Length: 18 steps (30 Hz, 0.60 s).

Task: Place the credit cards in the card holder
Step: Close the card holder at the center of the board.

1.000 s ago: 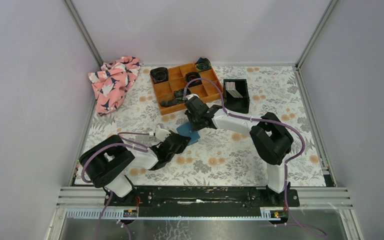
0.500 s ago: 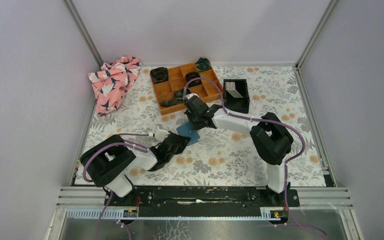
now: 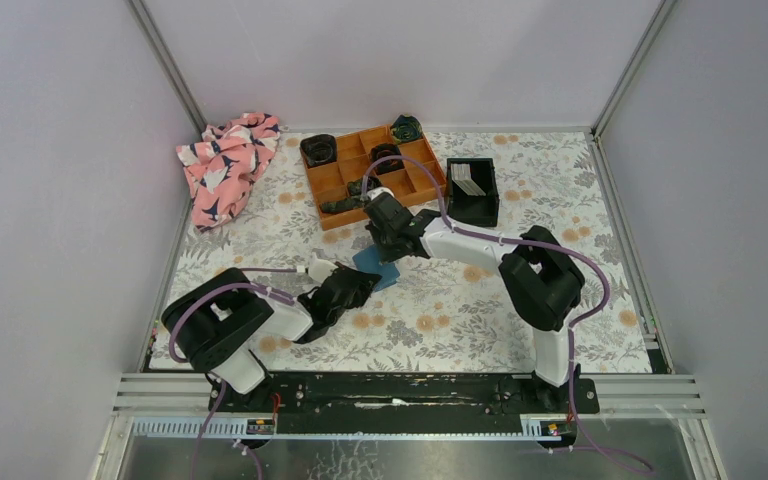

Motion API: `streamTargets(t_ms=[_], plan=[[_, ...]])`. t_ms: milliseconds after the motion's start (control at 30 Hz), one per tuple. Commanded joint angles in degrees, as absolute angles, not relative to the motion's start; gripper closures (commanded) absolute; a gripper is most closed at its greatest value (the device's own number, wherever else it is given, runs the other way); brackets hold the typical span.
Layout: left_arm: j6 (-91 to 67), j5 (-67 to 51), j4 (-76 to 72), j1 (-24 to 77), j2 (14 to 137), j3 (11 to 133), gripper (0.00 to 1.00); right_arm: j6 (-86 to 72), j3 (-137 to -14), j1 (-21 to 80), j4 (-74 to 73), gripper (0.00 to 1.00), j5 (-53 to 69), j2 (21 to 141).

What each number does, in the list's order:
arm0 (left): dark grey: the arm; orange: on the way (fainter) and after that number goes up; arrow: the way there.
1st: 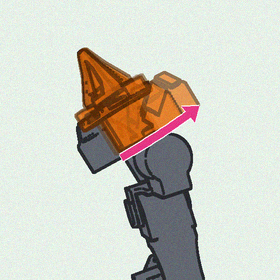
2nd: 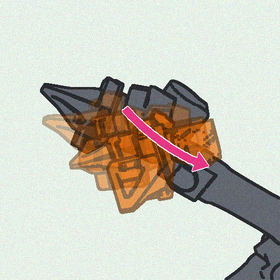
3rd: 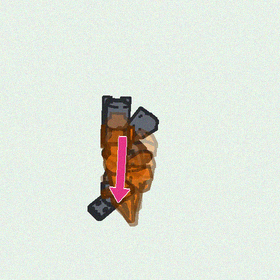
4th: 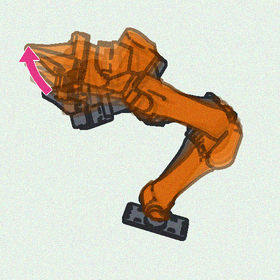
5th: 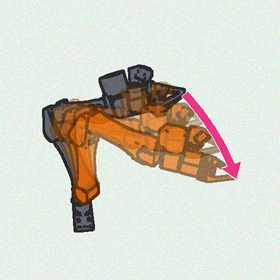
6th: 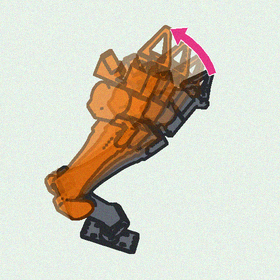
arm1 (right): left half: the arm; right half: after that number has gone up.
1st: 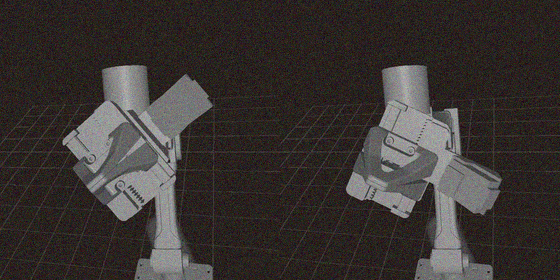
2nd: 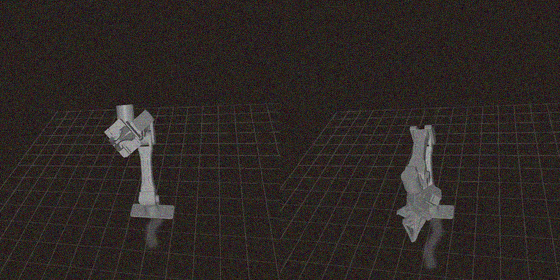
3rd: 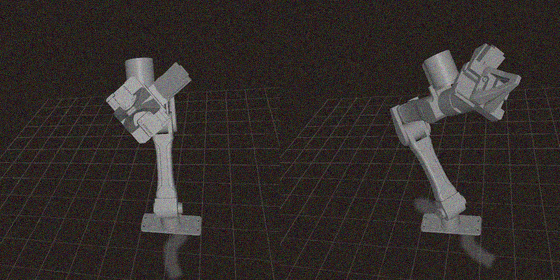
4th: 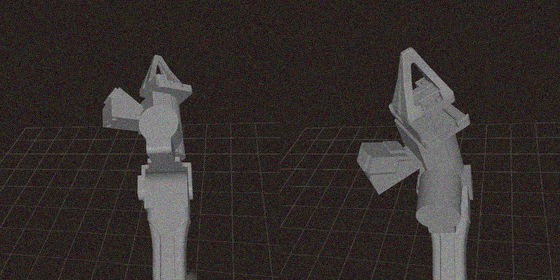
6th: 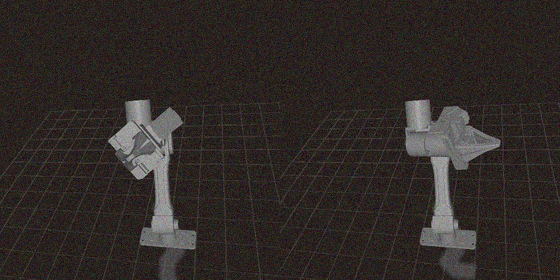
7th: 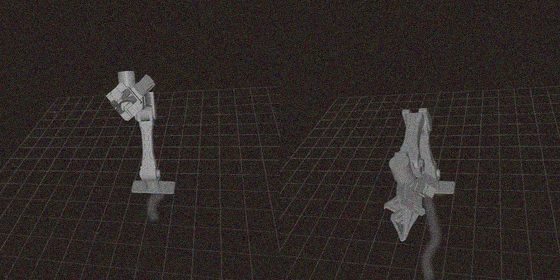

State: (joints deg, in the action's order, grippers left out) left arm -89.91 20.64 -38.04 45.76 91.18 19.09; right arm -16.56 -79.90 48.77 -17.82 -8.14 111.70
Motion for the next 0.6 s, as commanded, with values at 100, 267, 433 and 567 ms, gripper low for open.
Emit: streamTargets(t_ms=[100,267,433,567], plan=[[-87.48,18.59,-32.53,44.93,94.30,16.57,0.94,-16.17,-83.90,50.91,-18.11,0.93,-8.80,113.44],[-86.93,18.14,-32.91,44.68,94.52,16.85,0.94,-16.26,-84.11,51.21,-18.11,0.94,-8.88,114.15],[-86.66,17.55,-33.89,44.41,95.19,16.92,0.94,-16.12,-84.44,51.43,-18.28,0.94,-8.96,114.53],[-86.57,17.34,-34.23,44.22,95.41,16.87,0.94,-16.17,-84.28,51.73,-18.41,0.94,-9.13,114.65]])
